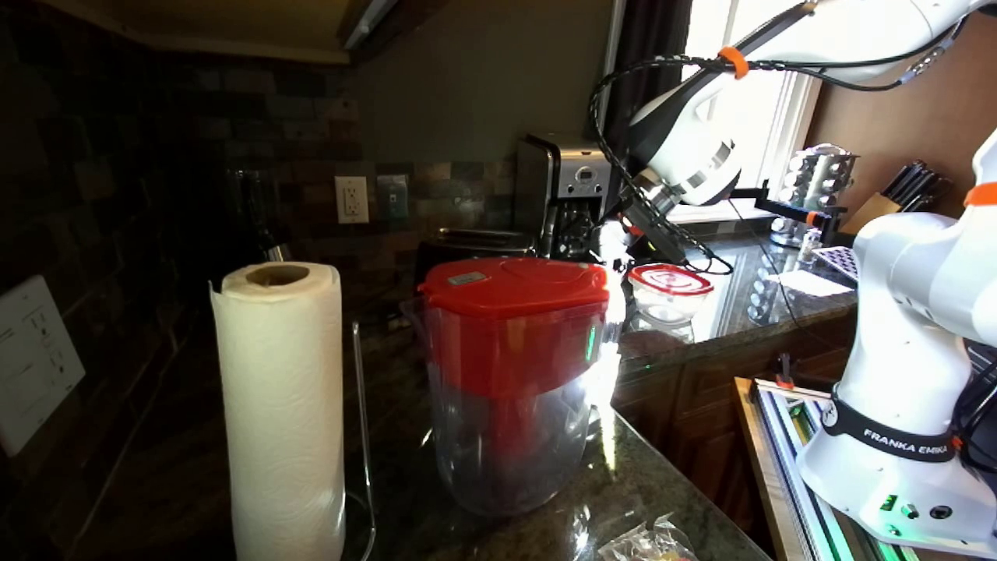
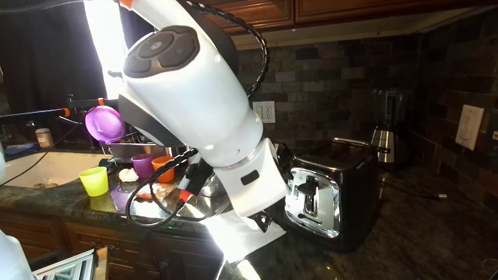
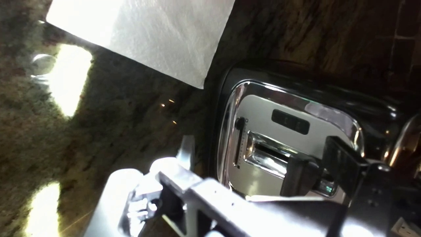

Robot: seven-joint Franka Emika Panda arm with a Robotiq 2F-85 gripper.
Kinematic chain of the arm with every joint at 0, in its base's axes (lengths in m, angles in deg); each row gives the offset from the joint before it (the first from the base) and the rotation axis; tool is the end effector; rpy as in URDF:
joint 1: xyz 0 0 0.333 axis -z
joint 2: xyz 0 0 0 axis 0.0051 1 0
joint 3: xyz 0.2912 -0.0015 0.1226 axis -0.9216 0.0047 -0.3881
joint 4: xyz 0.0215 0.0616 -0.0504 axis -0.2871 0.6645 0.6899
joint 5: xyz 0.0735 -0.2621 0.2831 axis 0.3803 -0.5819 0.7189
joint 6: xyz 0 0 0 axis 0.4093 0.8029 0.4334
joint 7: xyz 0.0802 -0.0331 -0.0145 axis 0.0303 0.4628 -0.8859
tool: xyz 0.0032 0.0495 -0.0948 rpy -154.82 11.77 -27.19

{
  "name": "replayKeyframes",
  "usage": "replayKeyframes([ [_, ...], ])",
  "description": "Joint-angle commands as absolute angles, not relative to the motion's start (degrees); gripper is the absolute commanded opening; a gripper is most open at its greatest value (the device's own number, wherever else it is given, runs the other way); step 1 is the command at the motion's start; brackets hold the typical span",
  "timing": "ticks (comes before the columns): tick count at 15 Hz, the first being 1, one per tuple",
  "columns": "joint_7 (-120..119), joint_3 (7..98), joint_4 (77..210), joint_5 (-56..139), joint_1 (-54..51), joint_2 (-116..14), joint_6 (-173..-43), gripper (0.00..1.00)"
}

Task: Move the lever on the toaster

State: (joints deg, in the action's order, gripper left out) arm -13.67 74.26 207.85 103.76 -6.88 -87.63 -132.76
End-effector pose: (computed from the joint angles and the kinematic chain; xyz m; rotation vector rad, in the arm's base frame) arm 0.3667 -0.1587 0.3367 -2.1251 1.3411 -0.5175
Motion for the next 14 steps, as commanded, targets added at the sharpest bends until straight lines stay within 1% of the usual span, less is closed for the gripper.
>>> replayKeyframes([
  [1,-15.9,75.3,207.4,107.8,-8.4,-88.1,-133.7,1.00],
  [12,-18.4,76.2,205.4,113.3,-8.6,-87.0,-134.8,1.00],
  [14,-19.0,76.4,204.8,114.2,-8.6,-86.4,-134.5,0.98],
])
